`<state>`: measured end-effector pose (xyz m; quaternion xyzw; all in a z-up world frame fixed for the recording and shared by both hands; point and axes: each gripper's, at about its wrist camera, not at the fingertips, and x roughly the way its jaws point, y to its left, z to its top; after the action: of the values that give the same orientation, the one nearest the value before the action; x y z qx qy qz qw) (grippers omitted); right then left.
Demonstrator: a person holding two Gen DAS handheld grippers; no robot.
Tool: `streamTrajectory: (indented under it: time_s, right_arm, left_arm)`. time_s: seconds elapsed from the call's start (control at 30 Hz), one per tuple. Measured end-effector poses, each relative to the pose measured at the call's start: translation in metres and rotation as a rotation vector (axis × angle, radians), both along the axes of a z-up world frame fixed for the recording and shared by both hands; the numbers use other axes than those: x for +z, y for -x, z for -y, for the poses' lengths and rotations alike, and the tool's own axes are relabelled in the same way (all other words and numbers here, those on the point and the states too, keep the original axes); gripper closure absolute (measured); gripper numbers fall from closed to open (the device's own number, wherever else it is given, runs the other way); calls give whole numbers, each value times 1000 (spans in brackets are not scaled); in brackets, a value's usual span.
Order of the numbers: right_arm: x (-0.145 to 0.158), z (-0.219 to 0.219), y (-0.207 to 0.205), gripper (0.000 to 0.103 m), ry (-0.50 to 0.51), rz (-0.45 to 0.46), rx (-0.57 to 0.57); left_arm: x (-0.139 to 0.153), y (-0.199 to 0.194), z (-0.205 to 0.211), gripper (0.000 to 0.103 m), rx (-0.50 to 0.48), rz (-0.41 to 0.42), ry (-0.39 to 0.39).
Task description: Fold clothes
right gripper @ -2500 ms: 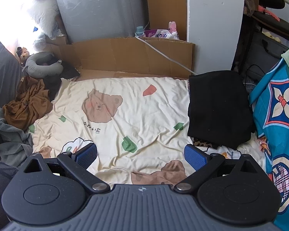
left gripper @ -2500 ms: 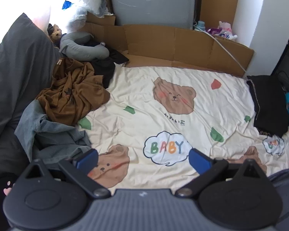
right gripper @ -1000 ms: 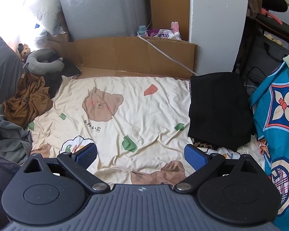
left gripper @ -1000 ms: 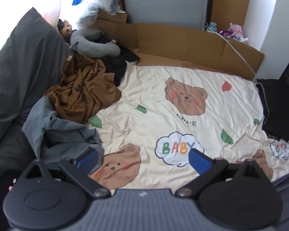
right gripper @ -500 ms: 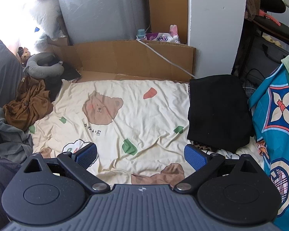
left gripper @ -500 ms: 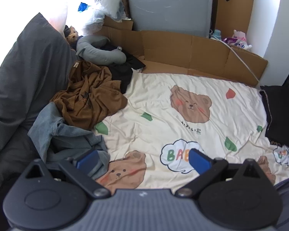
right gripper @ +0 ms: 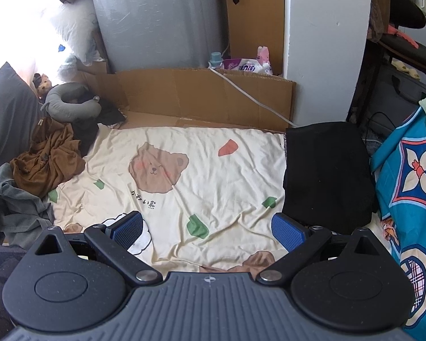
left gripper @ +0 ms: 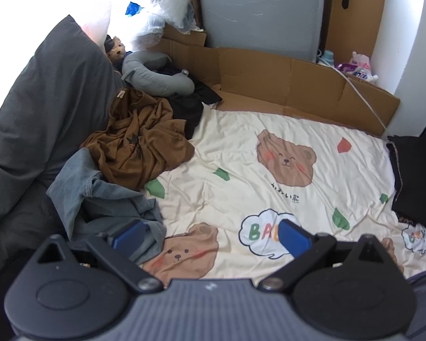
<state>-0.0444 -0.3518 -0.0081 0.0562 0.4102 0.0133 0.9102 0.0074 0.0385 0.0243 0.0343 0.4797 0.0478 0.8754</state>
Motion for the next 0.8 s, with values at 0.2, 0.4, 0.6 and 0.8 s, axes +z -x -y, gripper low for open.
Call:
streamTrajectory:
  time_s: [0.2,0.4,0.6,0.8]
  right_arm:
    - [0,-3,-3,3,11,-2,14]
    - [-1,-7,-5,3,1,-6,24]
    - [1,-7,-9,3,-23,-4,35]
    - [4,-6,-13,3,-59,-1,41]
  left_arm:
    - [7,1,-11,2,40,13,11]
    - [14,0,-17,2,63,28,11]
    - [21,-1,-22,2,80,37,28]
    - [29,1,-35,2,121,27,37]
